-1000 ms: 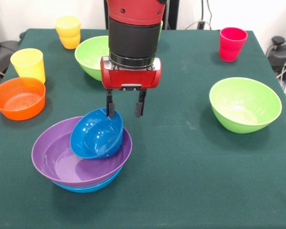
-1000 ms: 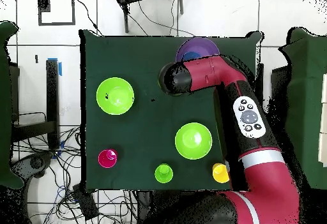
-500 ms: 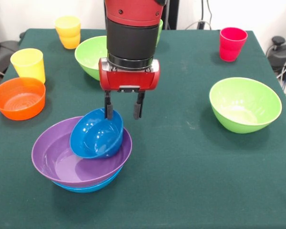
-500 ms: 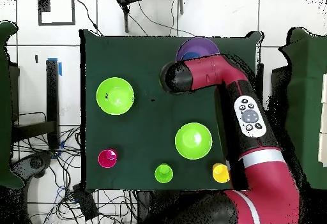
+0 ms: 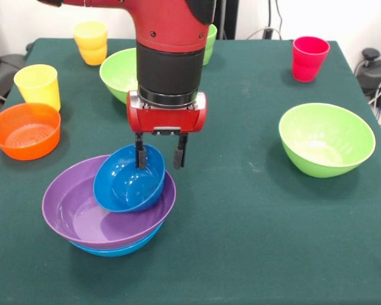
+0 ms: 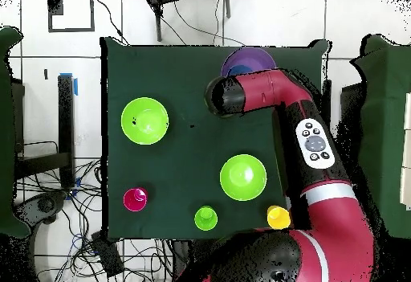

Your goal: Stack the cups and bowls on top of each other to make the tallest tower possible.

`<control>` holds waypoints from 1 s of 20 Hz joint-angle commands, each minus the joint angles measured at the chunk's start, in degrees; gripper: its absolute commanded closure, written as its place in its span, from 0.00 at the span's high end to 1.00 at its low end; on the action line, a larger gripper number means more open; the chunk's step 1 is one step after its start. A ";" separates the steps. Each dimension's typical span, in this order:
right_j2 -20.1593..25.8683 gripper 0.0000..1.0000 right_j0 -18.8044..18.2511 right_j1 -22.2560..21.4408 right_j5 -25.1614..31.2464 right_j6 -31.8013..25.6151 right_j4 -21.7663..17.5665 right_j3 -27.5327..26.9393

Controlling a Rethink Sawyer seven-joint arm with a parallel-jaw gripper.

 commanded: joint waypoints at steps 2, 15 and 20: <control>-0.98 1.00 -0.48 3.92 -3.30 -2.84 -1.67 -1.72; -1.20 0.00 -0.68 3.93 -4.70 -1.74 -1.04 -0.88; -1.20 0.00 -0.73 3.56 -4.52 -2.10 -0.69 -0.54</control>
